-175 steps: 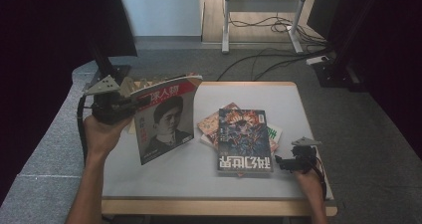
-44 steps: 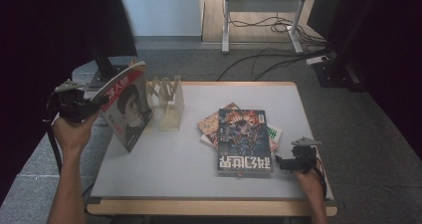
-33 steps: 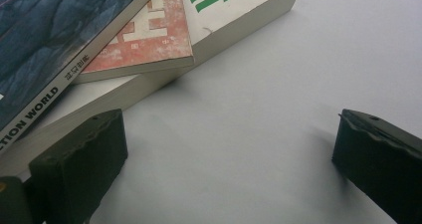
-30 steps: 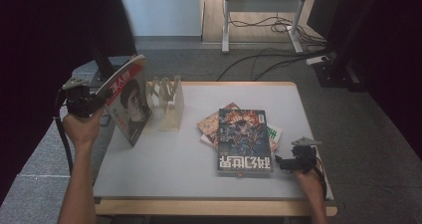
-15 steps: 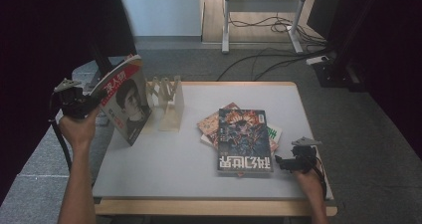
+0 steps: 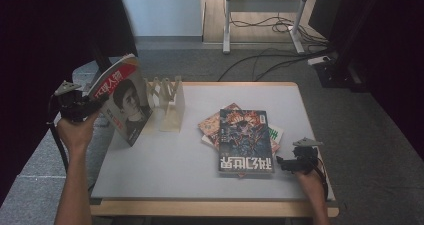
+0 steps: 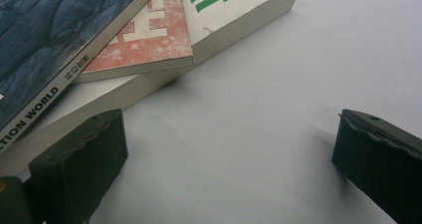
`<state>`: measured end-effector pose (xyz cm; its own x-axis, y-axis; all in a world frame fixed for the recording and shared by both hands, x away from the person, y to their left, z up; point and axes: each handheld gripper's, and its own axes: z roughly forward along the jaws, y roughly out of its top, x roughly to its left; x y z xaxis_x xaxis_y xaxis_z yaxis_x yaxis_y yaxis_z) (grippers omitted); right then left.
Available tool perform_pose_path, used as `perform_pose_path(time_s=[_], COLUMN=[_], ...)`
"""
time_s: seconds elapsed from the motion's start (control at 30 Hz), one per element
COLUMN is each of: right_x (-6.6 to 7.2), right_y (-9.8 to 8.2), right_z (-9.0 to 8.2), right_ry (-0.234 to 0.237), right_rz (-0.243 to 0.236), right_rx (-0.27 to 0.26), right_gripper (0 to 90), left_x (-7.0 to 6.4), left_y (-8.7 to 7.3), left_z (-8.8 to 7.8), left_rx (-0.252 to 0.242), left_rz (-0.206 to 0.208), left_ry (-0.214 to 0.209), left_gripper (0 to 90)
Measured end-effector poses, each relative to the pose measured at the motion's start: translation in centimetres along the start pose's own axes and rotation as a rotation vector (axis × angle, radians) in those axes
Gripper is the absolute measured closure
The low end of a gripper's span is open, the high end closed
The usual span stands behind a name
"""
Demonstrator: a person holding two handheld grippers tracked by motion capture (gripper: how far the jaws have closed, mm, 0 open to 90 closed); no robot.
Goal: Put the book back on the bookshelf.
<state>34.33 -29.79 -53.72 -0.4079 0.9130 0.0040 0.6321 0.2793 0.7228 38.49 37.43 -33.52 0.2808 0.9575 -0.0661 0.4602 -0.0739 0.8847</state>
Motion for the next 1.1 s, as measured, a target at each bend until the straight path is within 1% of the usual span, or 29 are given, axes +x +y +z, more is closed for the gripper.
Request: perform_pose_path(time_s=[0.07,0.1,0.27,0.47,0.57,0.67,0.9,1.0,1.1], right_x=[0.0,0.0,0.0,0.0,0.0,0.0,0.0,0.0,0.0], right_y=[0.0,0.0,0.0,0.0,0.0,0.0,0.0,0.0,0.0], right_z=[0.0,0.0,0.0,0.0,0.0,0.0,0.0,0.0,0.0], right_ry=[0.000,0.000,0.000,-0.001,-0.001,-0.001,0.000,-0.001,-0.001], right_rz=[0.000,0.000,0.000,-0.001,0.000,0.000,0.000,0.000,0.000], right_rx=[0.000,0.000,0.000,-0.001,-0.001,-0.001,-0.001,-0.001,-0.001], right_gripper=[0.3,0.3,0.3,0.3,0.3,0.3,0.3,0.3,0.3], left_x=[0.1,0.1,0.2,-0.1,-0.2,-0.2,-0.1,-0.1,-0.2], left_y=[-0.2,-0.2,-0.5,-0.7,-0.9,-1.1,-1.6,-1.9,-2.4], left_z=[-0.2,-0.3,-0.8,-0.6,-0.7,-0.9,-1.7,-2.2,-2.6], left_rx=[0.003,0.004,0.002,0.022,0.017,0.016,0.010,0.005,0.011], left_rz=[0.002,-0.001,-0.008,0.014,0.020,0.021,-0.003,0.001,0.009], left_ry=[-0.005,-0.011,-0.042,-0.052,-0.064,-0.064,-0.060,-0.055,-0.054], left_gripper=[60.8,57.4,49.4,41.3,38.0,36.3,30.5,27.7,23.5])
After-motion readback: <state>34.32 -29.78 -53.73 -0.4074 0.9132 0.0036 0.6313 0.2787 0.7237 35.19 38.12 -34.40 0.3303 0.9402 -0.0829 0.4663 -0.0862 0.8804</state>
